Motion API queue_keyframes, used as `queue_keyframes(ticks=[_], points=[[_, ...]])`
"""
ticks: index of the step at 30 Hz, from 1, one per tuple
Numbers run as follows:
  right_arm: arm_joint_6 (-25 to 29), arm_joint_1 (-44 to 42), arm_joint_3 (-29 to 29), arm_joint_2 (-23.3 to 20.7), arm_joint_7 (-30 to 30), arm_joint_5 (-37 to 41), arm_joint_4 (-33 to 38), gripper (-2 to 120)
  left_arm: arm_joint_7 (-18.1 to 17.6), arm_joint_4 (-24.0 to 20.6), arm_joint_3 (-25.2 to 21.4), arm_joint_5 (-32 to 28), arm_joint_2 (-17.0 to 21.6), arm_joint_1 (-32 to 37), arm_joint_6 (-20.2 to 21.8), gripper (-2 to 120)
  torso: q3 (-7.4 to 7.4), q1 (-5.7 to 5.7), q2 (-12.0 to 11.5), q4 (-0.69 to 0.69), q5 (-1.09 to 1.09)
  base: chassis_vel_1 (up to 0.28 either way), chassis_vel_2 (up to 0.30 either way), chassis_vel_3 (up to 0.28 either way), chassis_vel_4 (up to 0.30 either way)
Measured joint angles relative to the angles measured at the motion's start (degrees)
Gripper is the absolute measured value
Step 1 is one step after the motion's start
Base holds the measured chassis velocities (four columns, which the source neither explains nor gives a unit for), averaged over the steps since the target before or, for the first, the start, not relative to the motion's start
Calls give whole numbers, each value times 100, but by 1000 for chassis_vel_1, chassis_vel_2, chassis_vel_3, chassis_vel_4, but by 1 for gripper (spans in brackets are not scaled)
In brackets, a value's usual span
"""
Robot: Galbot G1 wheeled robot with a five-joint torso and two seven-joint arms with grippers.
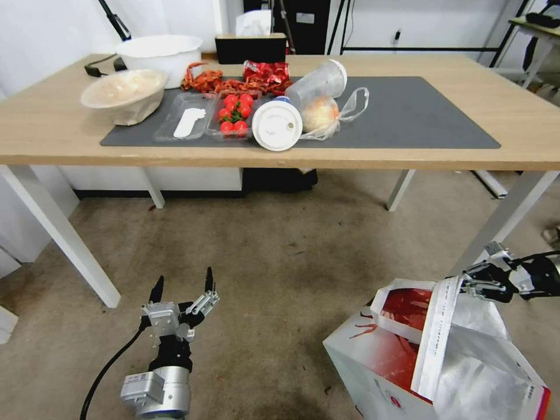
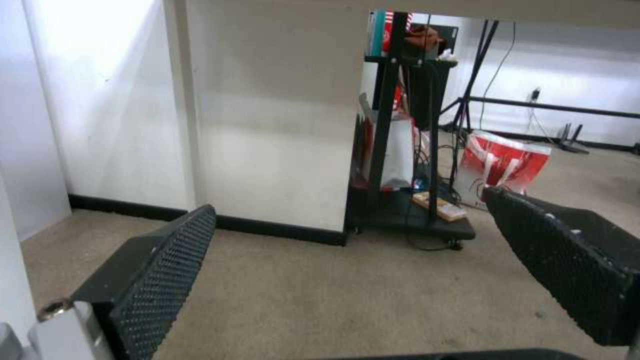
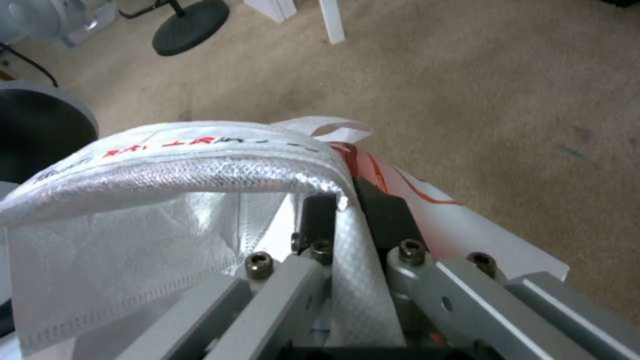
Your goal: Pick up the food delivery bag from the floor and place it on the table.
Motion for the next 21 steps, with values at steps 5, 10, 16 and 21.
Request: queue_keyframes(ticks=[5, 10, 16, 21], points=[[-6, 1, 0, -5, -9, 7, 19, 0, 0, -7, 0, 16, -9, 5, -8, 100, 71, 31, 104, 0, 0, 0, 0, 0, 0], [-21, 6, 0, -4, -9, 18, 59, 0, 0, -7, 0, 16, -9, 9, -11, 100, 160, 65, 225, 0, 0, 0, 0, 0, 0], [-37, 22, 0, -29, 9, 69, 116, 0, 0, -18, 2, 13, -4, -1, -13, 100, 263, 118, 382, 0, 0, 0, 0, 0, 0], [-63, 23, 0, -41, 34, 129, 184, 0, 0, -21, 9, 11, -6, -3, -13, 100, 349, 145, 495, 0, 0, 0, 0, 0, 0]])
